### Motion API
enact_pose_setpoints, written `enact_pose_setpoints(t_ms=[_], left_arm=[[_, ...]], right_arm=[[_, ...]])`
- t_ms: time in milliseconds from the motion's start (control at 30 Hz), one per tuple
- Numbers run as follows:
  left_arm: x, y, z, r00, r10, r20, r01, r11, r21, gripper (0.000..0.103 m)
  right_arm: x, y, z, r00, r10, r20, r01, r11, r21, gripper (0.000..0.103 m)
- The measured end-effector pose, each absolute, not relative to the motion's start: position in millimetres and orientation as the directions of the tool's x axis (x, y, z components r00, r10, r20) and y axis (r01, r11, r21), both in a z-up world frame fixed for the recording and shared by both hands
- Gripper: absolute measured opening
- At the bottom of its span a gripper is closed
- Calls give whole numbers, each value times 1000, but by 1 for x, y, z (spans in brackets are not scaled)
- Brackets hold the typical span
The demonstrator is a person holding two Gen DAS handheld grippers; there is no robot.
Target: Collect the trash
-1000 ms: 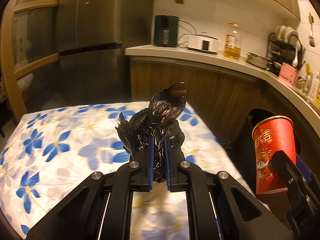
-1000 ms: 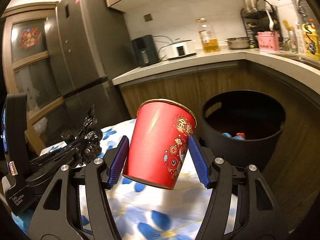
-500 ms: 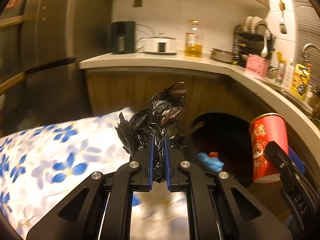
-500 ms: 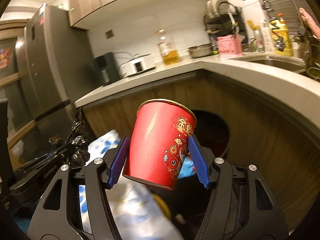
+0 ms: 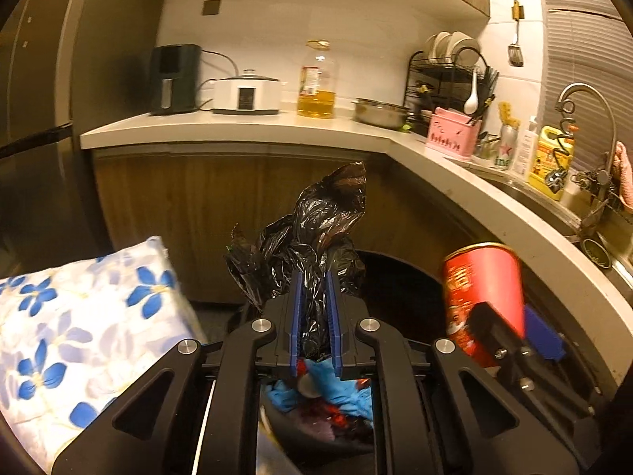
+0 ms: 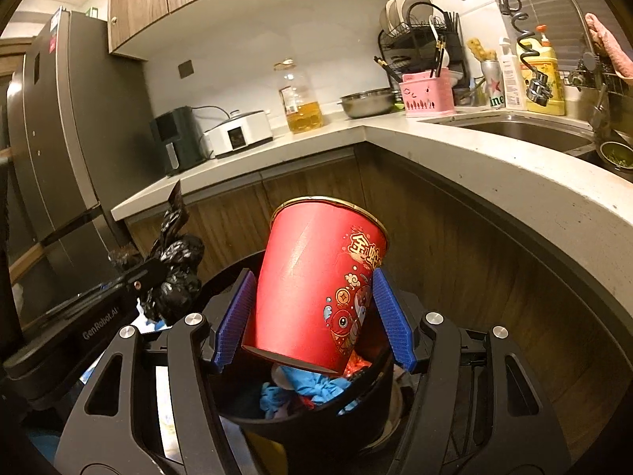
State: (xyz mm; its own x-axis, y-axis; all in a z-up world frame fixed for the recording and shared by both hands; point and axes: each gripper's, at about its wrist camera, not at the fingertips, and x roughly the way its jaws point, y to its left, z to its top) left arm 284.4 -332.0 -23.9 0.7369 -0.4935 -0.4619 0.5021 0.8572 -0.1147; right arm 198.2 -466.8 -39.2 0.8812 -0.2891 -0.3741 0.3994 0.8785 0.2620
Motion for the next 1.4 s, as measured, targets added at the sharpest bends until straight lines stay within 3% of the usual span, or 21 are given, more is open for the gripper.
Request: enact_pose_setpoints(t_ms=[233, 467, 733, 867, 1033, 1200, 1400], left_arm=[[297, -345, -33, 722, -489, -490, 510, 854, -101, 18], [302, -338, -37, 717, -498, -487, 499, 855, -140, 52], [301, -319, -31, 735, -493, -465, 471, 865, -173, 70], [293, -305, -26, 785, -435, -442, 418, 897, -139, 86], [284, -285, -26, 823, -352, -446, 346, 933, -97, 96], [264, -260, -28, 850, -287, -441, 290, 955, -62, 97], [244, -234, -34, 855, -208, -475, 228, 973, -16, 97]], right_arm=[[211, -475, -44, 877, -284, -388, 400, 879, 259, 62], [222, -477, -50, 870, -279, -407, 398, 884, 246, 62], [229, -475, -50, 869, -262, -419, 383, 893, 236, 64], [226, -472, -47, 873, -264, -409, 377, 898, 227, 75], [214, -466, -42, 870, -272, -412, 386, 894, 226, 88], [199, -450, -38, 863, -277, -422, 384, 903, 194, 97], [180, -423, -30, 861, -284, -423, 375, 915, 149, 98]])
